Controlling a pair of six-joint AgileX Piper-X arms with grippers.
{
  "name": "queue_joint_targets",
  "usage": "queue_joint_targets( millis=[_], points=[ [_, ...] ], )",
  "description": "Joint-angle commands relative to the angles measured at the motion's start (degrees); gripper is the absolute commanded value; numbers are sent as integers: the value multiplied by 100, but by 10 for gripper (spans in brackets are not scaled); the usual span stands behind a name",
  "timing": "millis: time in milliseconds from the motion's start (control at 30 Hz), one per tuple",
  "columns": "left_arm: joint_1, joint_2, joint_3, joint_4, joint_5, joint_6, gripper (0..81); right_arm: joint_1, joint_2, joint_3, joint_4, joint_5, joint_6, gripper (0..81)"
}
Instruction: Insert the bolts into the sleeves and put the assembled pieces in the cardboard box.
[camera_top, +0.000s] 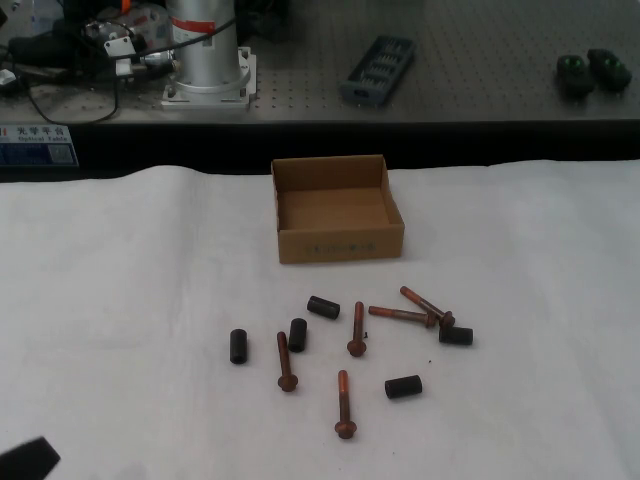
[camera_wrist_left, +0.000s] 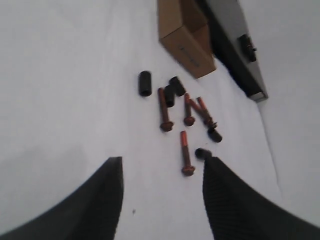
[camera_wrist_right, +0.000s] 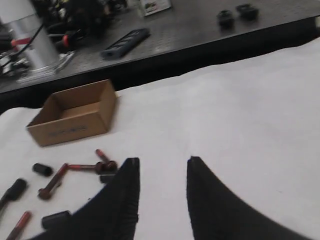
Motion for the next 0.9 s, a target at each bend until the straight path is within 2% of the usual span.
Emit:
queue_joint_targets(
  millis=[0, 67, 267, 500, 667, 867],
  points=[
    [1, -11, -66, -1153, 165, 182, 349, -31, 404, -368, 150, -468, -160, 251],
    [1, -11, -66, -1241, 167, 277, 332, -31, 835, -571, 151, -497, -160, 251],
    [1, -11, -66, -1240, 167, 377, 328, -31, 2664, -1459, 233, -1172, -160, 251],
    [1, -11, -66, -1230, 167, 420, 328, -31, 5051, -2886, 941, -1995, -197, 251],
    [1, -11, -66, -1230, 167, 420, 328, -31, 6632, -3868, 1255, -2735, -956, 251],
    [1, -11, -66, -1230, 167, 420, 328, 34, 7801, -4865, 1526, -2884, -2008, 251]
  ],
)
